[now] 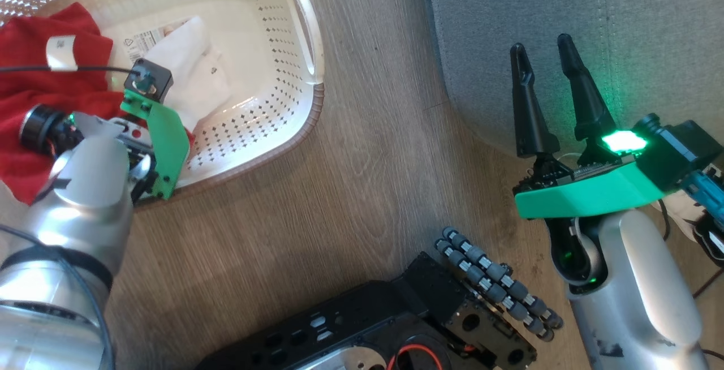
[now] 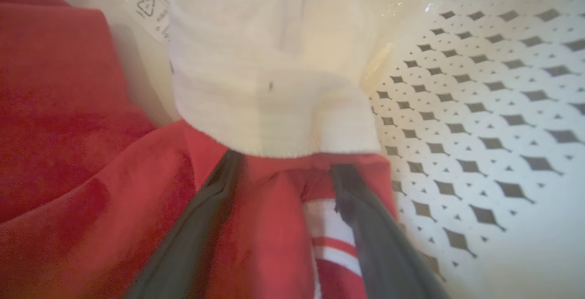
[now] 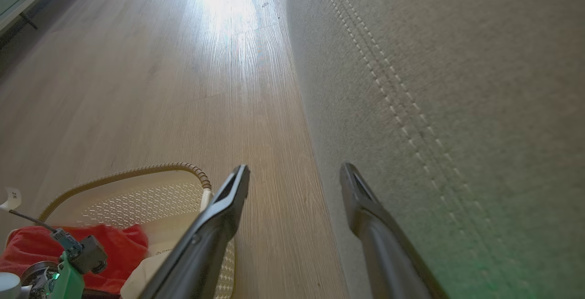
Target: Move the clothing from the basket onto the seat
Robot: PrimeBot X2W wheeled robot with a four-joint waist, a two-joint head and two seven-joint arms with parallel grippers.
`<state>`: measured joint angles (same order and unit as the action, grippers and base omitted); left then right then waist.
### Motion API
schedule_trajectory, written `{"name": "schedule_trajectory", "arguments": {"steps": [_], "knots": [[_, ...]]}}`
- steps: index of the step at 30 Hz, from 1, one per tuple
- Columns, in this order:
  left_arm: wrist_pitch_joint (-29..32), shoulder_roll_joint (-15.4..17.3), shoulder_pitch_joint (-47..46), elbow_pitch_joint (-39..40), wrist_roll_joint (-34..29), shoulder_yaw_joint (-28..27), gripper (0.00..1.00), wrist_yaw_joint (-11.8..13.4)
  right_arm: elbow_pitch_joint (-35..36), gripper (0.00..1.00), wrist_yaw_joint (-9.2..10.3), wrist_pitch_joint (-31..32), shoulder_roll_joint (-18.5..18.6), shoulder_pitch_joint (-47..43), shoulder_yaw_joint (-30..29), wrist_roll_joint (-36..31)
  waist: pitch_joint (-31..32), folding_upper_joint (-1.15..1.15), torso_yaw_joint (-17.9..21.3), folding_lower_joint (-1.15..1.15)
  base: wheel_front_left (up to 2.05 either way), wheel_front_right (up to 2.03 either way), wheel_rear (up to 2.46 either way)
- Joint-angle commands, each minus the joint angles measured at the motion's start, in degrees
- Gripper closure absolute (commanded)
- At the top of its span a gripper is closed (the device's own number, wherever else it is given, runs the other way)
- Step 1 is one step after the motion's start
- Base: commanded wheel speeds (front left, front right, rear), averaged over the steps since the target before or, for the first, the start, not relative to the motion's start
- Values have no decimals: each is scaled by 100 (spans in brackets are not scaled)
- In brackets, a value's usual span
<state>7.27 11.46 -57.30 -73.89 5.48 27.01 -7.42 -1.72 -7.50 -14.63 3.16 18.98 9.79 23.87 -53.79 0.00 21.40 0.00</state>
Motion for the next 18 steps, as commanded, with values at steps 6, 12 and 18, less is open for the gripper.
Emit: {"name": "schedule_trajectory", "arguments": {"steps": [6, 12, 18], "knots": [[289, 383, -143, 6, -25, 222, 0, -6, 238, 0, 1, -37, -28, -253, 78, 90, -68, 0, 3, 0, 0, 0, 0], [413, 484, -227, 0, -129, 400, 0, 36, 245, 0, 1, -37, -28, -254, 152, 68, -98, 0, 14, 0, 0, 0, 0], [581, 508, -217, -3, -85, 466, 100, 28, 265, 0, 1, -37, -28, -291, 104, 78, -84, 0, 29, 0, 0, 0, 0]]}}
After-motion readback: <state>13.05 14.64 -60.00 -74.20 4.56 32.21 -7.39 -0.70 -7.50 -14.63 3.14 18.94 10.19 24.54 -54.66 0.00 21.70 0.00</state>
